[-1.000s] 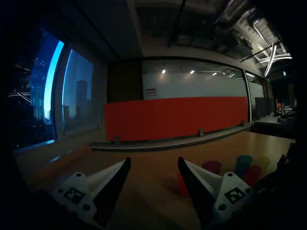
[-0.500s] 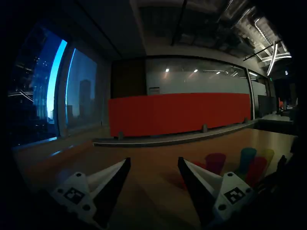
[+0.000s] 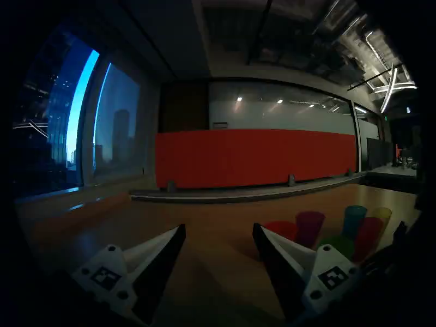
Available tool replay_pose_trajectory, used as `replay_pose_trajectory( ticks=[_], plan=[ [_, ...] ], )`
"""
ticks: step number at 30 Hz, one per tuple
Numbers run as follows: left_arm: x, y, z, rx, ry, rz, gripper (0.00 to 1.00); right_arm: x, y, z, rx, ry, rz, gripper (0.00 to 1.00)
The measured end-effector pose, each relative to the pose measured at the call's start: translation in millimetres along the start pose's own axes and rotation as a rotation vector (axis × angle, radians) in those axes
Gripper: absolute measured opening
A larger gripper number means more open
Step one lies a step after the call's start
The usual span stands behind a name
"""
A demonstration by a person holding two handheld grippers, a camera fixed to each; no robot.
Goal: Pour water
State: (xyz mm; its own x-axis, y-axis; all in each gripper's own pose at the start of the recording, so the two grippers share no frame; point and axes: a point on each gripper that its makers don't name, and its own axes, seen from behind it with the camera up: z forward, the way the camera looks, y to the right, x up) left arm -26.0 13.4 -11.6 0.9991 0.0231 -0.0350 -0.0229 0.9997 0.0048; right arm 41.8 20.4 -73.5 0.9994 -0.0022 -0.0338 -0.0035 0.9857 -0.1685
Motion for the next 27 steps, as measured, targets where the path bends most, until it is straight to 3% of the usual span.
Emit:
replay_pose_trajectory(
  ticks=[27],
  plan=[
    [-6.3,-4.9,6.8,-0.009,-0.005,-0.027,0.90,3.0,-7.5,2.4,0.002,-0.007,-0.013,1.00]
  ],
)
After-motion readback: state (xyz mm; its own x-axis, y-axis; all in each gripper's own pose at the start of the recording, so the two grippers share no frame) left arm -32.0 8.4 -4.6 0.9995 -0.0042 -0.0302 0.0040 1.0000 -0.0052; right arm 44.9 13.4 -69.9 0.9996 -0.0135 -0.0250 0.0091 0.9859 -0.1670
